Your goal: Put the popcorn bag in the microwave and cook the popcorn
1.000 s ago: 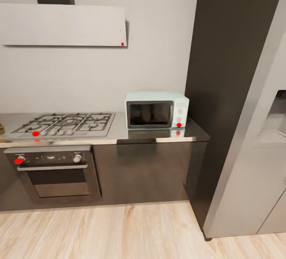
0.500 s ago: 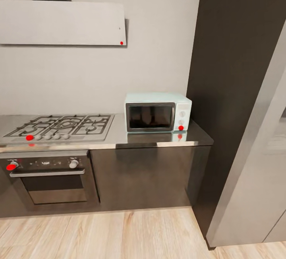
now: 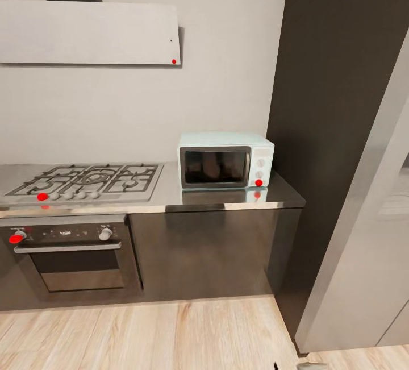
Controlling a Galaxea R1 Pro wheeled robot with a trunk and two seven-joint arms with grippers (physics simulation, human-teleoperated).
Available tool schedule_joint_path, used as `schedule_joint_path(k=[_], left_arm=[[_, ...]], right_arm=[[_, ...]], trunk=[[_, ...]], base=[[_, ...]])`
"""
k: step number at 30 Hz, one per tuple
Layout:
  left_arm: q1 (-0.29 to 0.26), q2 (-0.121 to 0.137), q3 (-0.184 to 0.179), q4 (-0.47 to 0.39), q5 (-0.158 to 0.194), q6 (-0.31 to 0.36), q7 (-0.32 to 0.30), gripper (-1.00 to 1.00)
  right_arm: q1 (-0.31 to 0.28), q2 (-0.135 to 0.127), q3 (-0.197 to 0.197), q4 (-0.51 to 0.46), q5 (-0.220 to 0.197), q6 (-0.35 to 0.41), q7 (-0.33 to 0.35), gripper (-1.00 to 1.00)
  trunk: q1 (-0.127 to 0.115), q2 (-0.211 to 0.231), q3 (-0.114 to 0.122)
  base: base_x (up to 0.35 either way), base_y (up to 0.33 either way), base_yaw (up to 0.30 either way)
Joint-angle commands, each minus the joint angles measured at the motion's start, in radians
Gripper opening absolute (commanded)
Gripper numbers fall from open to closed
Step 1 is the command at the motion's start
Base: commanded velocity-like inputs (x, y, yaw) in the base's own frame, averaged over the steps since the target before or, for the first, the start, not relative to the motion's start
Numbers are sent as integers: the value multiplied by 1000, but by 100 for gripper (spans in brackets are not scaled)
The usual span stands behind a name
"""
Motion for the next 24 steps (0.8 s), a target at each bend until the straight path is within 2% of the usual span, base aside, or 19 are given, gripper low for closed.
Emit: schedule_joint_path(k=[1, 7, 10, 14, 16, 17, 24], left_arm=[[0, 0, 0, -2, 0, -1, 1, 100], [0, -1, 0, -2, 0, -1, 1, 100], [0, -1, 0, -2, 0, -1, 1, 100], [0, -1, 0, -2, 0, -1, 1, 100], [0, -1, 0, -2, 0, -1, 1, 100], [0, -1, 0, -2, 0, -1, 1, 100], [0, -1, 0, -2, 0, -1, 1, 100]], right_arm=[[0, 0, 1, -44, 0, -3, -4, 100], [0, 0, 1, -341, -2, 0, -5, 100], [-4, 0, 1, -463, -2, 4, -5, 100], [-23, 0, 1, -579, -2, 5, -5, 100], [-46, 1, 1, -603, -2, 6, -5, 100], [-94, 2, 1, -612, -2, 10, -6, 100], [-245, 2, 1, -615, -2, 45, -8, 100]], trunk=[[0, 0, -1], [0, 0, -1], [0, 0, -1], [0, 0, -1], [0, 0, -1], [0, 0, -1], [0, 0, -1]], base=[[0, 0, 0], [0, 0, 0], [0, 0, 0], [0, 0, 0], [0, 0, 0], [0, 0, 0], [0, 0, 0]])
